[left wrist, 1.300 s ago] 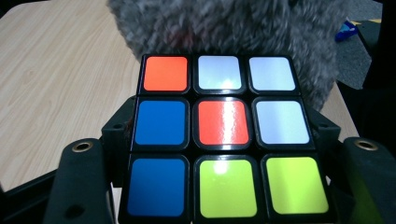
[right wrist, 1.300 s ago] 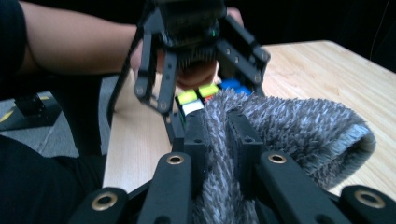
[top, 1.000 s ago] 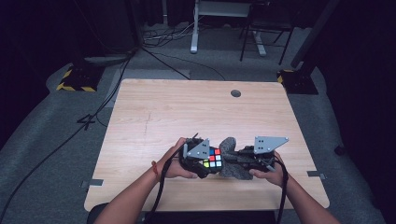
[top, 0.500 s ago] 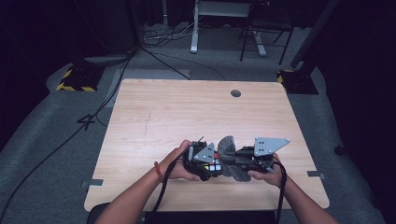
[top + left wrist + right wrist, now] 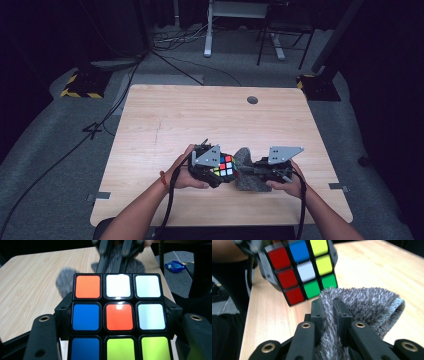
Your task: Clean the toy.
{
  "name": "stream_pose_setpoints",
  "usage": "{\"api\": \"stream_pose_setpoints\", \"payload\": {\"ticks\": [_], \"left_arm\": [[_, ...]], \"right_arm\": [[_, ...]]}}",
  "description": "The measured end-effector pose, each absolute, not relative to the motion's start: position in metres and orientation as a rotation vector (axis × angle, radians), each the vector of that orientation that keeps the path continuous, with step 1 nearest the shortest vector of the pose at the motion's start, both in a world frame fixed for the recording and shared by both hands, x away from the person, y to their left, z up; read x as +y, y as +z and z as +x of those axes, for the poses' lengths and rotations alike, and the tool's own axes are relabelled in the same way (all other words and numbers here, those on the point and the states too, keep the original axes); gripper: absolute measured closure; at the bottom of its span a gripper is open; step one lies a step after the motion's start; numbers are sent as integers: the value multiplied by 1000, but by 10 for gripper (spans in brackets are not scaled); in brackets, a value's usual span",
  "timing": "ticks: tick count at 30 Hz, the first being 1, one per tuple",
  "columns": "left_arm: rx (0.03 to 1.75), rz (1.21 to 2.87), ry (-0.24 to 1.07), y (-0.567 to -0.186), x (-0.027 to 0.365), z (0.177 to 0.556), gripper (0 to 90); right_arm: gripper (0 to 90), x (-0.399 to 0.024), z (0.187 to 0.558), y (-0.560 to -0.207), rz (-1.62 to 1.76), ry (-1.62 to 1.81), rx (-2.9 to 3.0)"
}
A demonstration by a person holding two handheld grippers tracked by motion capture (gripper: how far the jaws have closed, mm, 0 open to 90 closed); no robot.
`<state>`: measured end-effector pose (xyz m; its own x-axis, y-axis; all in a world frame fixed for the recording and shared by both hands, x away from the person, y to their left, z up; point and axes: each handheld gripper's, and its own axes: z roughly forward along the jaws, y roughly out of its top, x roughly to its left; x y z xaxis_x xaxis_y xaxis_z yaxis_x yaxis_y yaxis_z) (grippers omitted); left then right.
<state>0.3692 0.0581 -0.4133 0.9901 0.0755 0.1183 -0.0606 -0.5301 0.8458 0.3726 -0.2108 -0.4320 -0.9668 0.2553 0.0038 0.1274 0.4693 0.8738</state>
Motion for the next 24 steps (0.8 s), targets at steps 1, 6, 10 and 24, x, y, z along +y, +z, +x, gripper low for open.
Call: {"api": "stream_pose_setpoints", "payload": {"ticks": [1,6,10,24], "left_arm": [[6,2112,169,-412,59,369,336],[0,2084,161,-408,61,368,335],[0,2102,144,-413,61,370,335],[-26,2180,139,-422,54,371,333]], "right_arm": [[805,-209,373,-433,336,1503,2599],[806,-207,373,-437,332,1508,2621],[805,-208,371,-434,296,1602,2613],[808,-213,360,-417,199,1761,2549]]}}
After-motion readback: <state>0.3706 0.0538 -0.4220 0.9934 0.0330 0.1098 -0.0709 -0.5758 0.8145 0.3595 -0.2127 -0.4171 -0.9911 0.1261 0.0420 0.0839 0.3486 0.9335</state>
